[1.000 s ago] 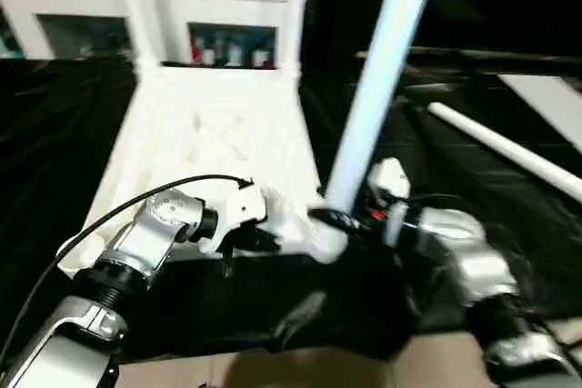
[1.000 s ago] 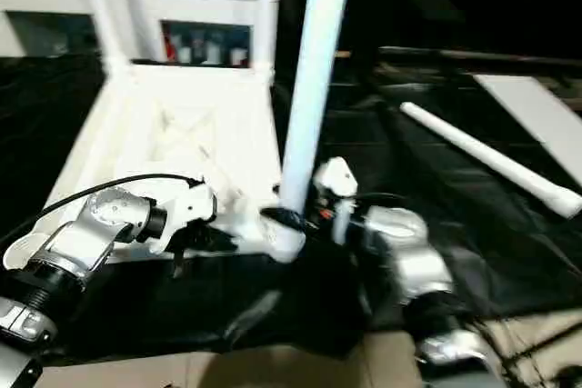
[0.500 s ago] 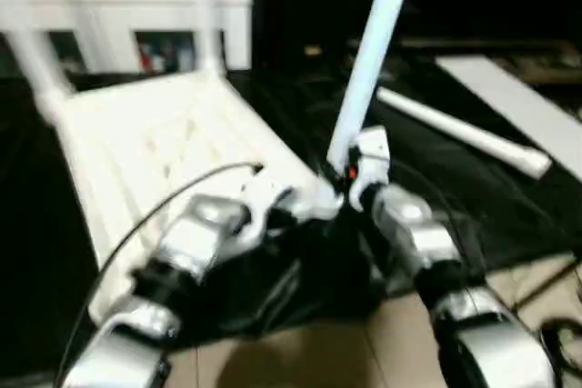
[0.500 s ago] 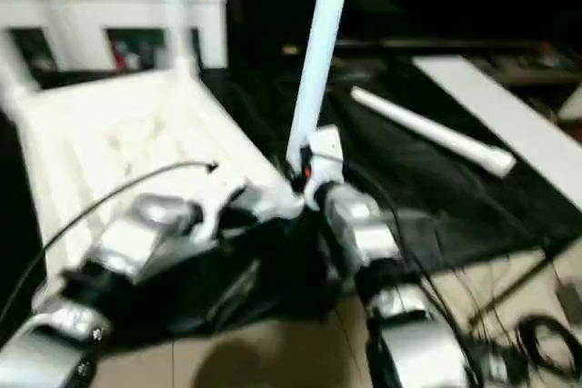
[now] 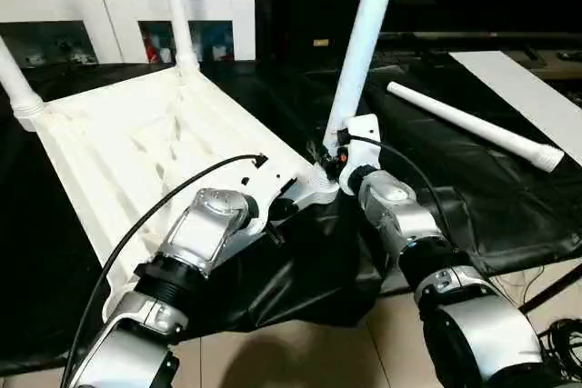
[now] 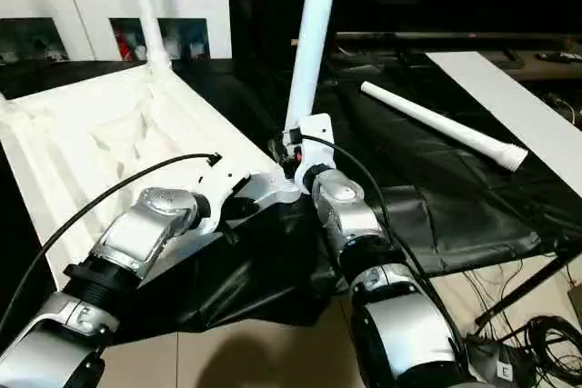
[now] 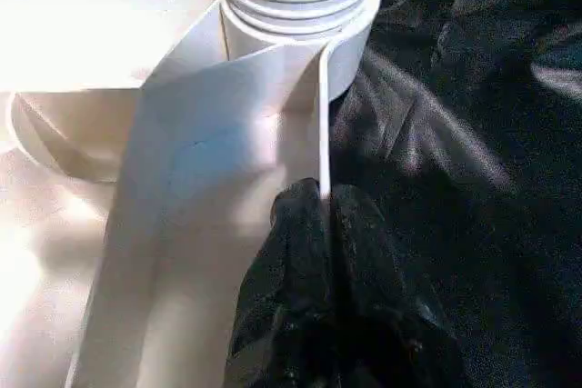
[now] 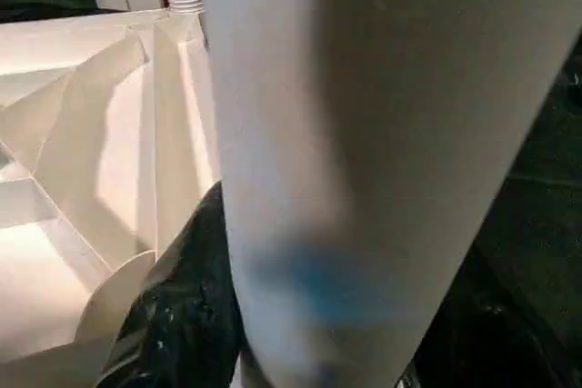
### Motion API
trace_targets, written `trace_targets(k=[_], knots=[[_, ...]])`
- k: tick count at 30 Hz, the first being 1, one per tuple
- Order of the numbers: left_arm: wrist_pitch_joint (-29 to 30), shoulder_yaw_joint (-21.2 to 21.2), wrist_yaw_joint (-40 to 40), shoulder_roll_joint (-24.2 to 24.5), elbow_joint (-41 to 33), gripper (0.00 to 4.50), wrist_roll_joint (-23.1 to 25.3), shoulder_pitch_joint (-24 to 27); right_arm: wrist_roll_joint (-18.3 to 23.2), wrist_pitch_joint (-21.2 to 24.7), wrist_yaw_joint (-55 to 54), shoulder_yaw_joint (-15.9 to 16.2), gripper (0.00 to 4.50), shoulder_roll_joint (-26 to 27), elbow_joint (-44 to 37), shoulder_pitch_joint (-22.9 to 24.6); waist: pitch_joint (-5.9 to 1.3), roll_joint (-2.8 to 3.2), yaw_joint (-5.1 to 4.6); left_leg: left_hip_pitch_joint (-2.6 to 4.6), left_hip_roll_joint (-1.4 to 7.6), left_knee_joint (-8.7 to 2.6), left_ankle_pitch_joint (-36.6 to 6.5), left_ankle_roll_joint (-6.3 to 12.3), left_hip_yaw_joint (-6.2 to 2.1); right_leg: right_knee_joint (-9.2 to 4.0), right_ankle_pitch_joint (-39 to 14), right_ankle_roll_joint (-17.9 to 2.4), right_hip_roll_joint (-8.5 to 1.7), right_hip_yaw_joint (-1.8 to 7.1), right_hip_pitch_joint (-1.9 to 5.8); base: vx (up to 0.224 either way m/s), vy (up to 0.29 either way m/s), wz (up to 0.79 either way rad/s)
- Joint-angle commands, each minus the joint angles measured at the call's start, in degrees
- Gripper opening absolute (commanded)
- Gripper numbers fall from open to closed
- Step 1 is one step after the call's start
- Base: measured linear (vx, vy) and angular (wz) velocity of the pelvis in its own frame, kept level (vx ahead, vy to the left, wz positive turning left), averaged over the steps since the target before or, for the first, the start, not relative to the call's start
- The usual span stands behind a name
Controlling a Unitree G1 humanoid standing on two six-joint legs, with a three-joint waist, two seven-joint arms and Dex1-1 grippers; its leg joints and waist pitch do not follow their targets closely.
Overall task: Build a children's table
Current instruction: Insert table leg to table base
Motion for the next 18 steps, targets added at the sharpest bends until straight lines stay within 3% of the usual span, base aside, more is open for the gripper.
trace_targets(k=[1,9,18], knots=[[-0.23,1.11,0.21,1.22,-1.55,0.00,0.26,-1.67,-2.38,4.48,-1.40,0.07,1.85,-1.36,8.95,4.57,-1.34,0.62,-0.01,-0.38,1.57,-4.23,-10.64,1.06,0.03,-5.78,-4.70,-9.98,-4.61,3.29,1.41,0.000,0.000,0.00],[-0.87,0.51,-0.33,1.79,-2.15,0.00,-0.57,-0.97,-3.34,2.22,1.64,1.36,1.85,-0.96,9.76,4.34,-1.03,0.25,-0.01,0.00,1.65,-4.46,-14.32,0.72,0.32,-6.26,-8.93,-9.69,-4.63,3.85,0.59,0.000,0.000,0.00],[-1.15,0.30,-1.07,2.69,-2.69,0.00,-0.70,-0.61,-3.99,0.23,3.01,1.46,1.85,-0.58,9.77,4.53,-0.85,0.04,0.03,-0.01,1.67,-4.59,-14.19,0.96,0.45,-6.60,-10.59,-9.13,-4.73,4.01,0.31,0.000,0.000,0.00]])
